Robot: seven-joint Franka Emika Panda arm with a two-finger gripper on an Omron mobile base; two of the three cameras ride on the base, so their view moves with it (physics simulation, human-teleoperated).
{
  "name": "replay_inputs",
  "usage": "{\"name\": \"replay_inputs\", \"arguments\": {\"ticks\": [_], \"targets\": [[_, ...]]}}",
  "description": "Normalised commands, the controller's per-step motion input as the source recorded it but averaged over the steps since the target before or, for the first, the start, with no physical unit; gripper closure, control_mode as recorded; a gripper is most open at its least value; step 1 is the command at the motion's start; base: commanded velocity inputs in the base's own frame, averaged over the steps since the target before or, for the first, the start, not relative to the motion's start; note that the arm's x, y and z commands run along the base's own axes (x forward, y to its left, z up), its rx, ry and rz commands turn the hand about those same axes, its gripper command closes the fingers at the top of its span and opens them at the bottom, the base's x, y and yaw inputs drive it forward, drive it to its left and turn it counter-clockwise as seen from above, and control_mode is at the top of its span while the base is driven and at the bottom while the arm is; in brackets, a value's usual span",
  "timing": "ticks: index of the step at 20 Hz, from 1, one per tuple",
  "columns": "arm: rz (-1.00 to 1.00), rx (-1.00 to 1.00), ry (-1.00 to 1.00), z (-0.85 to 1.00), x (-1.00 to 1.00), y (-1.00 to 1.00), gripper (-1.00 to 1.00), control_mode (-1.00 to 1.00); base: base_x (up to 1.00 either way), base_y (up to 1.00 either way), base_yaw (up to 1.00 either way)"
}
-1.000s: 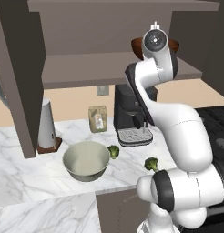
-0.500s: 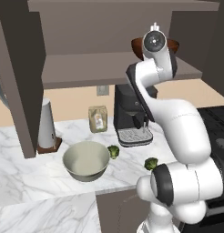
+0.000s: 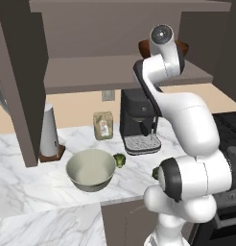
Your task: Pick both bowls and place them on the counter. Then place the broccoli in one bowl and place the broccoli in the other bowl.
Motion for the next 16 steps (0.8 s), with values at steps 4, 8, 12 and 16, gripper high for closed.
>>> {"name": "replay_inputs", "arguments": {"ticks": [4, 8, 12, 16], "targets": [[0.00, 0.00, 0.02, 0.00, 0.27, -0.06, -1.00, -1.00, 0.00, 0.00, 0.00], [0.00, 0.00, 0.00, -0.07, 0.14, 0.00, -1.00, -1.00, 0.00, 0.00, 0.00], [0.00, 0.00, 0.00, -0.16, 0.05, 0.00, 1.00, -1.00, 0.00, 0.00, 0.00], [0.00, 0.00, 0.00, -0.23, 0.00, 0.00, 1.00, -1.00, 0.00, 0.00, 0.00]]}}
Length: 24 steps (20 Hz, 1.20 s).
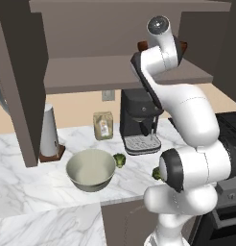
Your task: Pick both bowls and place them on the counter. Then place the broccoli in one bowl and place the broccoli in the other bowl.
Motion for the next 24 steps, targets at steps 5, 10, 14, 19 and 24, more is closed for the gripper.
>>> {"name": "replay_inputs", "arguments": {"ticks": [5, 10, 14, 19, 24], "targets": [[0.00, 0.01, 0.00, -0.25, -0.13, -0.02, 1.00, -1.00, 0.00, 0.00, 0.00], [0.04, 0.11, -0.05, -0.15, -0.54, 0.03, 1.00, -1.00, 0.00, 0.00, 0.00], [0.05, 0.13, -0.09, 0.00, -0.63, 0.14, 1.00, -1.00, 0.00, 0.00, 0.00], [0.04, 0.18, 0.00, 0.06, -0.63, 0.05, 1.00, -1.00, 0.00, 0.00, 0.00], [0.02, 0.14, 0.18, -0.01, -0.56, 0.14, 1.00, -1.00, 0.00, 0.00, 0.00]]}}
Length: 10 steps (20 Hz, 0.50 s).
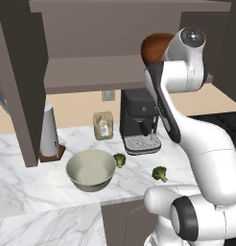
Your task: Pick both bowls and place them on the counter. Then place the broccoli in one bowl and place the broccoli in the other bowl.
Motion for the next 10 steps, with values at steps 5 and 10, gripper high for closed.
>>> {"name": "replay_inputs", "arguments": {"ticks": [5, 10], "targets": [[0.02, 0.11, 0.09, 0.00, -0.62, 0.15, 1.00, -1.00, 0.00, 0.00, 0.00], [0.02, 0.07, 0.08, 0.00, -0.59, 0.14, 1.00, -1.00, 0.00, 0.00, 0.00]]}}
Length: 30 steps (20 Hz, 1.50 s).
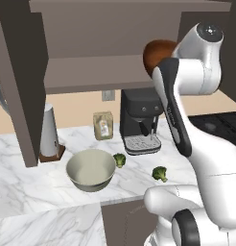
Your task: Pick both bowls and place them on the counter. Then place the broccoli in one bowl and place the broccoli in the other bowl.
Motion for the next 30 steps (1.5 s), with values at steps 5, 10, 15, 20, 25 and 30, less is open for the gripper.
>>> {"name": "replay_inputs", "arguments": {"ticks": [5, 10, 15, 20, 25, 30], "targets": [[0.02, 0.03, 0.09, -0.01, -0.62, 0.08, 1.00, -1.00, 0.00, 0.00, 0.00], [-0.02, 0.01, 0.17, -0.20, -0.51, 0.09, 1.00, -1.00, 0.00, 0.00, 0.00], [0.00, 0.00, 0.15, -0.42, -0.45, 0.03, 1.00, -1.00, 0.00, 0.00, 0.00], [0.00, 0.01, 0.12, -0.52, -0.24, 0.00, 1.00, -1.00, 0.00, 0.00, 0.00], [0.01, 0.02, 0.04, -0.63, -0.01, -0.13, 1.00, -1.00, 0.00, 0.00, 0.00], [0.05, 0.03, 0.00, -0.68, 0.14, -0.16, 1.00, -1.00, 0.00, 0.00, 0.00]]}}
